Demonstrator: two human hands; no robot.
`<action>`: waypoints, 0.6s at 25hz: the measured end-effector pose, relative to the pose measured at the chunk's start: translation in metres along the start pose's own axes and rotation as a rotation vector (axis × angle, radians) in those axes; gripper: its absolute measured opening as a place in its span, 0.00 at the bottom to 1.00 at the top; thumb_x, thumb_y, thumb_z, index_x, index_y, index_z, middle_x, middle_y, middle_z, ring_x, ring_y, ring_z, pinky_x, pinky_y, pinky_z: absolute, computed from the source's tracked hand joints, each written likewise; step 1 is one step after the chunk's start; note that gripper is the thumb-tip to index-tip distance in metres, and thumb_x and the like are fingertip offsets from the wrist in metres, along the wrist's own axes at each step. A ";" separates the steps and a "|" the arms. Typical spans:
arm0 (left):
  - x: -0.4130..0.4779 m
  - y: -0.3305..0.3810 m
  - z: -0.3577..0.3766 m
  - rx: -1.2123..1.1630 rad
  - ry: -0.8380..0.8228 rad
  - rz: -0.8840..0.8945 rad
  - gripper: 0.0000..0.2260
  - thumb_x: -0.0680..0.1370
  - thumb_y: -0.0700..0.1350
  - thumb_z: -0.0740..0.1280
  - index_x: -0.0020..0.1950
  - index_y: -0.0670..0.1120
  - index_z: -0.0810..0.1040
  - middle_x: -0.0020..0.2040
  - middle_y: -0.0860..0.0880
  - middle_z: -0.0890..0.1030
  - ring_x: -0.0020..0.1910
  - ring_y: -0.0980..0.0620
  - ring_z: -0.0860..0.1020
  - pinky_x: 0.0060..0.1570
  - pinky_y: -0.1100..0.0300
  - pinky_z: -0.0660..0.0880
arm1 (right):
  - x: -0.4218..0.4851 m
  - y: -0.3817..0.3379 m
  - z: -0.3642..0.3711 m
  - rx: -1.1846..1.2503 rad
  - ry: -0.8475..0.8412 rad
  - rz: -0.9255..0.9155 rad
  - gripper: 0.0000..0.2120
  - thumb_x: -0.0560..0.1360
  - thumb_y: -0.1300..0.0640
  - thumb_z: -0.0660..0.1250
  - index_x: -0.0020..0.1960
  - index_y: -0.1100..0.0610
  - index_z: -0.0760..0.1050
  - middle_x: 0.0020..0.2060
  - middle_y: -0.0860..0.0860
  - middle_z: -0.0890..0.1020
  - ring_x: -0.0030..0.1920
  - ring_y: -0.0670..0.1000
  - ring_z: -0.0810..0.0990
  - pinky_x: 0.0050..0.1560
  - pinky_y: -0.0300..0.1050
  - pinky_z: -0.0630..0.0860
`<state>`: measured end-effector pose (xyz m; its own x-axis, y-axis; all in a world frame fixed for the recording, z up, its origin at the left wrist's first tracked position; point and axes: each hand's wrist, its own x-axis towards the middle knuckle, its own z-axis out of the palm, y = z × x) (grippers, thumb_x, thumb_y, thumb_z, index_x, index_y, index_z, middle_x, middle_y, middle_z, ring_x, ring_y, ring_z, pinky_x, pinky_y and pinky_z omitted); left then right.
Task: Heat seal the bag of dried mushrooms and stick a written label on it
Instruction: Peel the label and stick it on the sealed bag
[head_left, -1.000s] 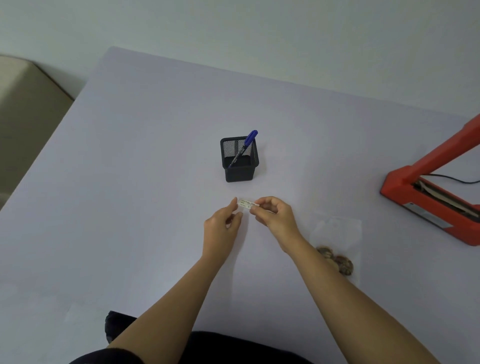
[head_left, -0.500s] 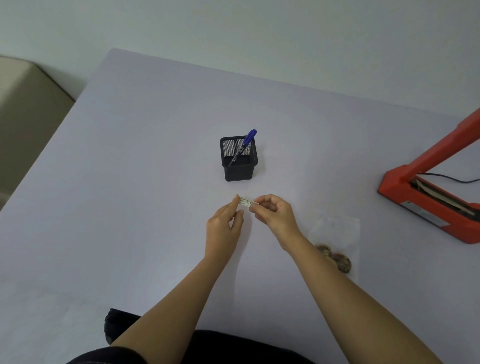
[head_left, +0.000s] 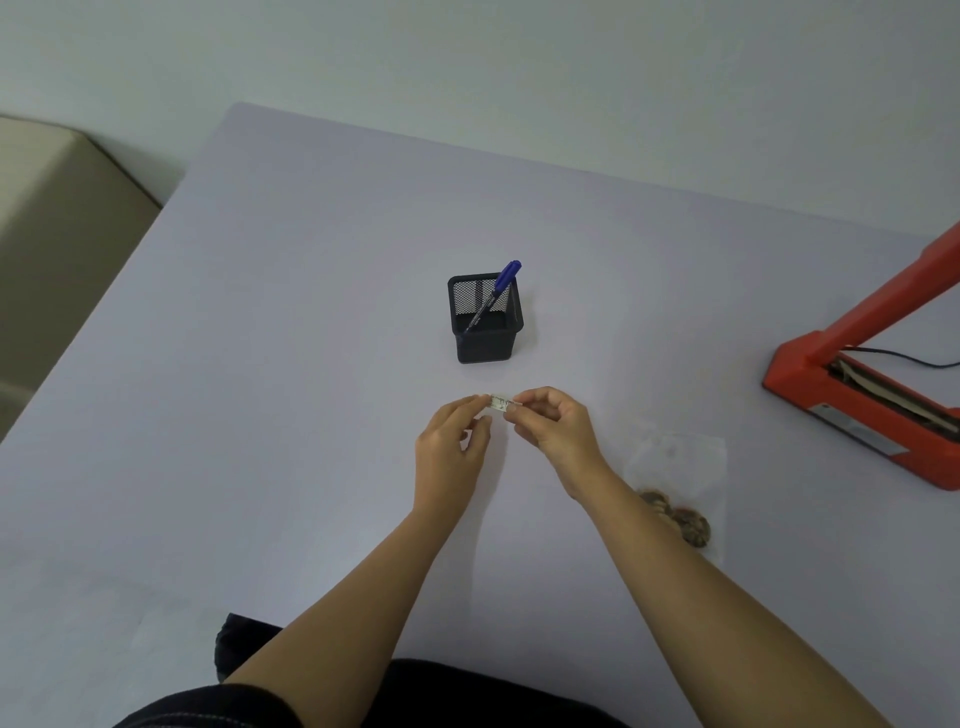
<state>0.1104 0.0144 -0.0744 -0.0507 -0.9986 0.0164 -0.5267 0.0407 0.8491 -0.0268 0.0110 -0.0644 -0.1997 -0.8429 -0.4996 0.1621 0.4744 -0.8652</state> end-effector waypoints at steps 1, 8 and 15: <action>0.002 0.002 -0.001 -0.033 -0.001 -0.038 0.09 0.76 0.39 0.67 0.55 0.45 0.81 0.53 0.50 0.81 0.44 0.55 0.79 0.43 0.73 0.73 | -0.001 0.000 0.000 -0.008 -0.003 -0.002 0.03 0.71 0.61 0.71 0.43 0.56 0.78 0.41 0.54 0.82 0.42 0.47 0.81 0.42 0.35 0.80; 0.011 0.006 0.000 -0.029 -0.015 -0.067 0.03 0.76 0.41 0.68 0.47 0.45 0.81 0.48 0.54 0.76 0.41 0.60 0.76 0.39 0.75 0.70 | 0.000 0.000 0.000 -0.023 0.008 -0.022 0.04 0.70 0.59 0.72 0.43 0.55 0.78 0.42 0.54 0.82 0.45 0.50 0.82 0.46 0.38 0.80; 0.008 0.003 -0.003 -0.064 -0.010 -0.098 0.03 0.75 0.41 0.68 0.46 0.44 0.81 0.48 0.53 0.76 0.41 0.60 0.76 0.39 0.72 0.71 | 0.005 0.001 -0.002 -0.103 0.032 -0.056 0.05 0.71 0.59 0.72 0.46 0.53 0.79 0.43 0.49 0.82 0.46 0.47 0.81 0.50 0.41 0.79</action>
<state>0.1111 0.0061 -0.0705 -0.0104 -0.9972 -0.0736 -0.4745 -0.0599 0.8782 -0.0292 0.0076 -0.0679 -0.2367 -0.8610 -0.4502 0.0504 0.4519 -0.8907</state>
